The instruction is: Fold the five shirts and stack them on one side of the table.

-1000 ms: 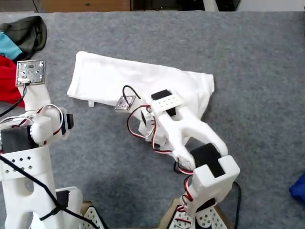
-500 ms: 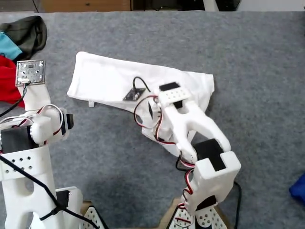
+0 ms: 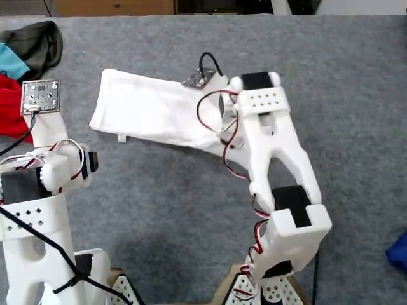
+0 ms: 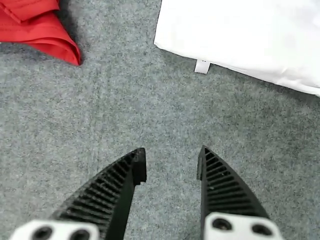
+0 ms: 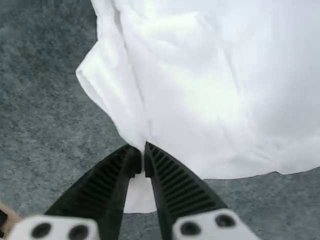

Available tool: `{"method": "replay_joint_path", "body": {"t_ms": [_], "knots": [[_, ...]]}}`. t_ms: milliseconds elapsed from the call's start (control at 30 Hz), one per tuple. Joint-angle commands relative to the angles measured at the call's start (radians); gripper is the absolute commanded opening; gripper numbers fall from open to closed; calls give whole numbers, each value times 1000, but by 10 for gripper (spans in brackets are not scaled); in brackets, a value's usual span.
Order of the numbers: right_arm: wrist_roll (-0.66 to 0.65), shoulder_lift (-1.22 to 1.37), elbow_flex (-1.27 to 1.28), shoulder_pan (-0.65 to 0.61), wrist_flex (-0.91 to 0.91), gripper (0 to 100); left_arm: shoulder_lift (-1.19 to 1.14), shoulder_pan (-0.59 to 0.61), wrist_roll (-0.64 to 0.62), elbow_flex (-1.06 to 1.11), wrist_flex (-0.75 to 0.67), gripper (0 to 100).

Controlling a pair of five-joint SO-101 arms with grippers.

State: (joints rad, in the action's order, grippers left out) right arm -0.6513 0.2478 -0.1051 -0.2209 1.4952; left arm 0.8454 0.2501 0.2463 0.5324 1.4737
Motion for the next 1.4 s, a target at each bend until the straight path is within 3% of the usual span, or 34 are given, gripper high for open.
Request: {"method": "replay_joint_path", "body": {"t_ms": [0,533,767,1067,1367], "knots": [[-43,45,-143,27,-14,8,16,9,8,-2,-6,184],[-163,493,-753,58,107,12,25,8,8,26,-6,184],[-199,562,-883,58,138,13,25,6,8,25,-8,184],[-199,565,-914,58,160,221,25,5,31,28,-8,184],[-184,559,-1020,53,290,224,25,3,37,29,-8,184]]}}
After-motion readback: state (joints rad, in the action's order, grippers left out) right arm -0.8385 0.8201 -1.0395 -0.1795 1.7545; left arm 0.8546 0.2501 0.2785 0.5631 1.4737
